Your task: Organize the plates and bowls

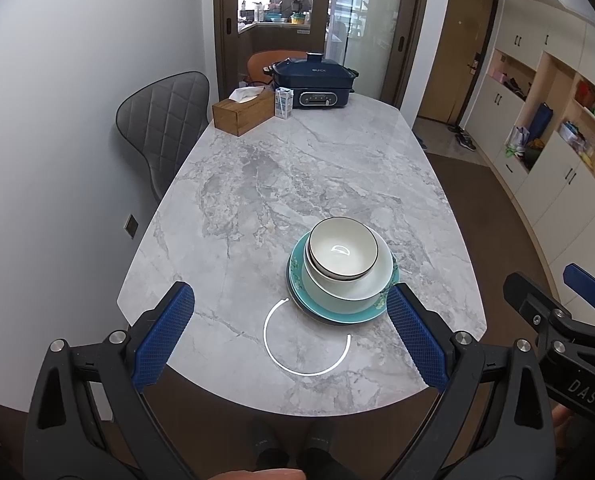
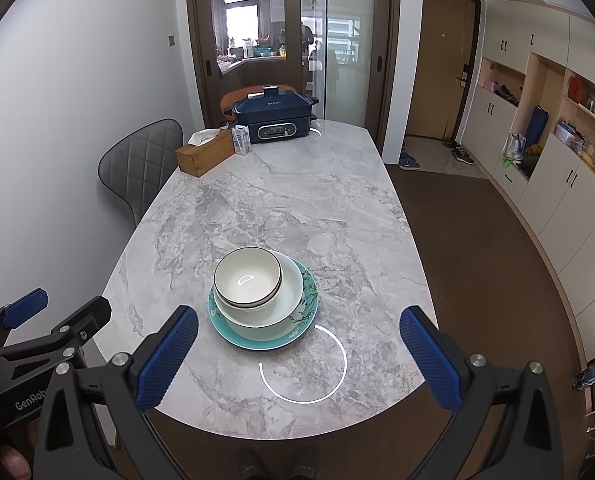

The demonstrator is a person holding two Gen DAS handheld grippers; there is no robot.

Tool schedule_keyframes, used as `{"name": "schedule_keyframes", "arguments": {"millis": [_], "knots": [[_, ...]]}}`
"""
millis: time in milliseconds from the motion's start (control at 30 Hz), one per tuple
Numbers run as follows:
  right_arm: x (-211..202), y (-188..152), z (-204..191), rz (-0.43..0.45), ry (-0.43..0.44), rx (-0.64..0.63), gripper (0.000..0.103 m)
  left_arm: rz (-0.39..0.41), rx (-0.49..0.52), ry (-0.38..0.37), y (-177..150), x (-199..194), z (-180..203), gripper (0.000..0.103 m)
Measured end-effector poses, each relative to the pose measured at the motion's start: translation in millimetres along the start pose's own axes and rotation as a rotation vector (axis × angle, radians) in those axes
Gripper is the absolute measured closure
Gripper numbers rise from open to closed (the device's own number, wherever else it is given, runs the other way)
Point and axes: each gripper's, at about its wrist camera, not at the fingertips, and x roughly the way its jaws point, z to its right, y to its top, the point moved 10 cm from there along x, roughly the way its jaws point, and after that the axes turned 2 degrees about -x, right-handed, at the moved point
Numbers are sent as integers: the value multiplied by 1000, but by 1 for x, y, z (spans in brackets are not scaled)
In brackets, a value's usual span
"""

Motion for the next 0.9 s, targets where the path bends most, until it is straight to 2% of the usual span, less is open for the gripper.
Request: {"name": "schedule_keyframes", "arguments": {"millis": [900], "knots": [[15,-6,4,-36,17,-5,0,-2,-19,16,1,0,8,5]]}}
